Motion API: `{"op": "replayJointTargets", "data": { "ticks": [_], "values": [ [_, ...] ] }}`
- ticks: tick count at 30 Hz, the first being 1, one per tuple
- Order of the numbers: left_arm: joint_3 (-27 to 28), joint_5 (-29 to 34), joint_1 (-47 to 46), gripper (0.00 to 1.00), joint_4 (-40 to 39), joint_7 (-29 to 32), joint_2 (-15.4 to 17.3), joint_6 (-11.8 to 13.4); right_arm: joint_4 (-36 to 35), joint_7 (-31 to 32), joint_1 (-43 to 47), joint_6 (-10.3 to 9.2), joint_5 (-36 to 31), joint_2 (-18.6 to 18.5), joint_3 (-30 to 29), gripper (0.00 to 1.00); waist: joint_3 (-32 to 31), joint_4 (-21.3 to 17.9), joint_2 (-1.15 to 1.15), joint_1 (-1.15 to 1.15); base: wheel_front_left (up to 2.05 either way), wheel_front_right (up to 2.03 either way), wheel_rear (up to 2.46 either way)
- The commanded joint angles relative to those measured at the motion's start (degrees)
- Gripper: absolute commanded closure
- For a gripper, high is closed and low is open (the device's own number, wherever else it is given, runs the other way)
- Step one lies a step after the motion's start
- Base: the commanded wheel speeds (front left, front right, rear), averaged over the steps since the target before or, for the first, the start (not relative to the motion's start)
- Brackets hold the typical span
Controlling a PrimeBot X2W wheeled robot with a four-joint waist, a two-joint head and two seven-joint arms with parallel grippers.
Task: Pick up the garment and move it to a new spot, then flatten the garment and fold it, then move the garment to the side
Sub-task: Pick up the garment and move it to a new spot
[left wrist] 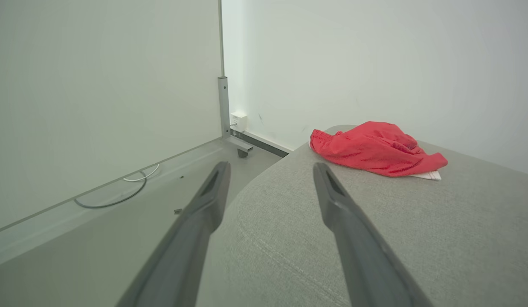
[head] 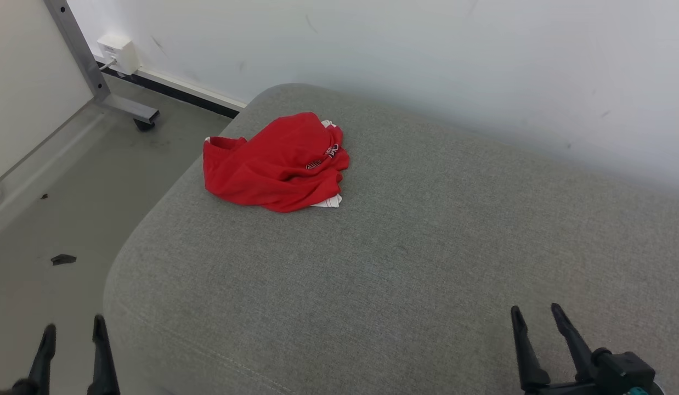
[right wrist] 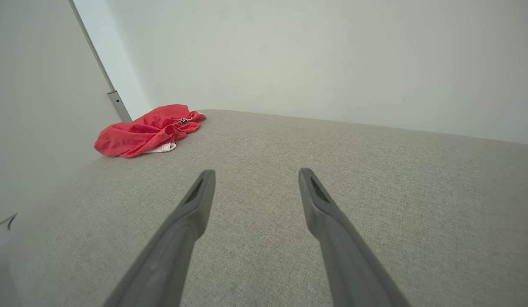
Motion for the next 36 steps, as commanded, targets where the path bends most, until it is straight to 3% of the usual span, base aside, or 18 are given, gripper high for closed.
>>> {"op": "replayJointTargets", "data": {
  "ticks": [1, 5, 14, 21, 28, 36],
  "values": [
    [-0.36, -0.42, -2.31, 0.00, 0.41, -0.02, 0.48, -0.43, -0.32, -0.36, 0.35, -0.13, -0.37, -0.56, -0.89, 0.00, 0.30, -0.22, -0.01, 0.00, 0.00, 0.00, 0.00],
    [-2.15, -1.14, -9.17, 0.00, 3.39, -0.02, 2.59, -1.49, -2.48, 0.44, 0.72, -0.12, -1.76, -0.90, -3.71, 0.00, 2.58, -2.59, -0.01, 0.00, 0.00, 0.00, 0.00],
    [-2.71, -4.73, -29.80, 0.00, 9.30, 0.73, 8.84, -2.37, -9.90, 3.72, -3.18, -0.12, -4.51, -3.37, -9.41, 0.00, 12.92, -16.25, -0.01, 0.00, 0.00, 0.00, 0.00],
    [-2.89, -8.83, -45.09, 0.00, 15.89, 2.94, 13.84, -2.76, -14.47, 4.02, -2.68, -0.12, -4.63, -2.32, -15.41, 0.00, 19.70, -24.71, -0.01, 0.00, 0.00, 0.00, 0.00],
    [-4.22, -10.73, -55.16, 0.00, 27.36, 4.17, 18.71, -2.72, -17.54, 4.18, -2.63, -0.12, -5.15, -0.93, -18.13, 0.00, 23.84, -29.06, -0.01, 0.00, 0.00, 0.00, 0.00],
    [-8.78, -13.49, -59.23, 0.00, 39.72, 8.34, 21.62, -2.73, -20.21, 5.45, -2.17, -0.12, -5.80, -1.01, -19.63, 0.00, 25.36, -30.38, -0.01, 0.00, 0.00, 0.00, 0.00]
  ]
}}
